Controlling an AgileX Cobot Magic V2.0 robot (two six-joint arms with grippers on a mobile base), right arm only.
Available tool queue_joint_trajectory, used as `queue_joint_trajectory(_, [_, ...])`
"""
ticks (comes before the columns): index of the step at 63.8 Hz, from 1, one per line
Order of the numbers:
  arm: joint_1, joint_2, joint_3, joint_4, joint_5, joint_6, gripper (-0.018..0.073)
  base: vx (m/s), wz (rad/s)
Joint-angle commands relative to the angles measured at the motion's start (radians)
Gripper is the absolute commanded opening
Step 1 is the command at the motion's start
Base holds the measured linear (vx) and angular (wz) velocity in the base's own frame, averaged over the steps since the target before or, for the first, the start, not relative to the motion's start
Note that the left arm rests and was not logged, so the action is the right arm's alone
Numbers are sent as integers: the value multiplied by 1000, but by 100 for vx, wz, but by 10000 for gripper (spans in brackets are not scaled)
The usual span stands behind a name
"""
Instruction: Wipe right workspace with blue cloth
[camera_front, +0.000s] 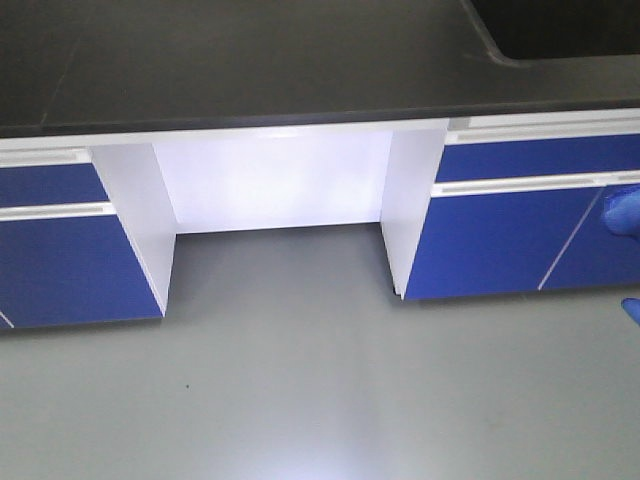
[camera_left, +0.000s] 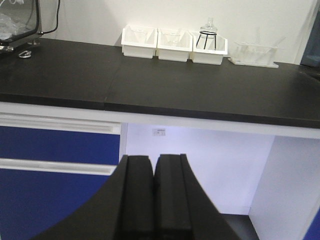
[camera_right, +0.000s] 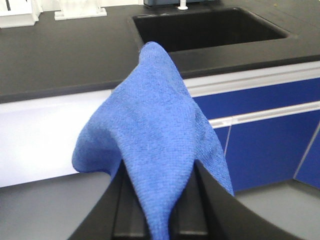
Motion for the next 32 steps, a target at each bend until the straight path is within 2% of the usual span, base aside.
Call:
queue_joint_trajectory(1, [-3, 3, -31, -17, -71, -7, -3, -36, -8])
queue_joint_trajectory(32, [-3, 3, -31, -18, -70, -7, -3, -34, -15])
